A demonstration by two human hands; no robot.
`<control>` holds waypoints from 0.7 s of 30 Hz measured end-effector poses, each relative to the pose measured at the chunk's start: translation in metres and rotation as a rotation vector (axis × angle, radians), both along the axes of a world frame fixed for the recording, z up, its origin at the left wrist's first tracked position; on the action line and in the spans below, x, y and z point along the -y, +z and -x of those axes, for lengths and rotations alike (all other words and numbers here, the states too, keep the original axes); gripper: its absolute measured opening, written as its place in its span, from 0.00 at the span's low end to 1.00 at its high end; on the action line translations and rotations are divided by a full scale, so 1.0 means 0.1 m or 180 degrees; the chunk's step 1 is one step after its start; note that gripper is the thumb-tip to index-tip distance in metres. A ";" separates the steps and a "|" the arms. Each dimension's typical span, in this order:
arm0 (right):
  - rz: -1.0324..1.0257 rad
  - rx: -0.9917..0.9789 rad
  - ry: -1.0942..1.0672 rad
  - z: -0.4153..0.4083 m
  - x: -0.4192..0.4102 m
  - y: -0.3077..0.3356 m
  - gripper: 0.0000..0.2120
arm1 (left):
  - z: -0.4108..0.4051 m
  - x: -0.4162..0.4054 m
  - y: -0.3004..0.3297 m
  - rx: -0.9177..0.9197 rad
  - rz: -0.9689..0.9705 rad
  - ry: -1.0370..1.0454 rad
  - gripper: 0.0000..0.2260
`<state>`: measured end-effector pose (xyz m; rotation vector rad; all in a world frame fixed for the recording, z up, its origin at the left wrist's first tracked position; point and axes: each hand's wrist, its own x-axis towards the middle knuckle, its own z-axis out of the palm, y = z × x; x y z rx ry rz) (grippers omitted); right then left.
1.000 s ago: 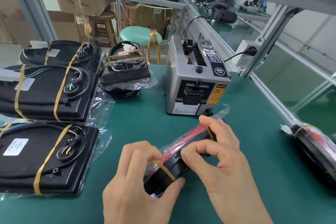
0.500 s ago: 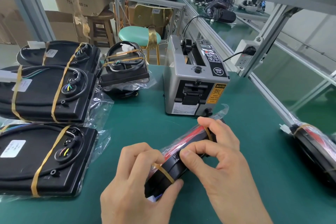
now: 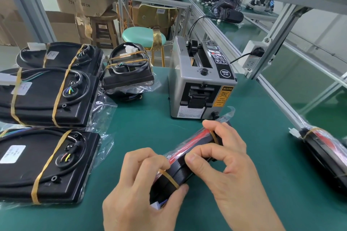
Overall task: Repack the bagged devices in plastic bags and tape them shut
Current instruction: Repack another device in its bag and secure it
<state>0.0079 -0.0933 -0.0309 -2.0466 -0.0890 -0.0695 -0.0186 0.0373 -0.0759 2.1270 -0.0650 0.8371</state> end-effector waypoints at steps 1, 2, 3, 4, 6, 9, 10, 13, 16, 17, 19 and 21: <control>0.0027 -0.0007 0.0007 0.00 0.00 0.00 0.02 | 0.00 0.00 0.01 0.0006 -0.0002 -0.0009 0.14; 0.0060 0.0000 0.0009 -0.01 -0.01 0.00 0.03 | 0.00 0.00 0.00 0.0016 -0.0003 -0.0007 0.14; 0.0087 0.0021 -0.0001 -0.01 -0.01 0.00 0.03 | 0.00 0.00 0.00 0.0029 -0.0009 -0.0018 0.14; 0.0098 0.0042 -0.0021 -0.01 -0.02 0.00 0.04 | 0.01 0.00 0.00 0.0042 -0.0025 -0.0026 0.14; 0.0091 0.0058 -0.0059 0.00 -0.03 0.00 0.04 | 0.02 0.01 0.01 0.0041 -0.0102 -0.0034 0.13; 0.0085 0.0084 -0.0107 0.01 -0.04 -0.02 0.05 | 0.01 0.02 0.01 0.0060 -0.0184 -0.0036 0.13; 0.0075 0.0082 -0.0121 0.02 -0.04 -0.02 0.05 | 0.01 0.03 0.02 0.0065 -0.0200 -0.0034 0.13; 0.0047 0.0106 -0.0163 0.02 -0.05 -0.04 0.07 | 0.02 0.04 0.03 0.0012 -0.0299 -0.0045 0.13; 0.0043 0.0156 -0.0200 0.02 -0.05 -0.05 0.07 | 0.03 0.03 0.03 -0.0035 -0.0445 -0.0078 0.12; 0.0031 0.0178 -0.0208 0.02 -0.05 -0.05 0.07 | 0.03 0.03 0.03 -0.0044 -0.0483 -0.0079 0.12; -0.0021 0.0215 -0.0220 0.02 -0.04 -0.07 0.07 | 0.03 0.04 0.03 -0.0066 -0.0511 -0.0069 0.12; -0.0090 0.0248 -0.0216 0.01 -0.03 -0.09 0.10 | 0.02 0.04 0.04 -0.0073 -0.0525 -0.0051 0.12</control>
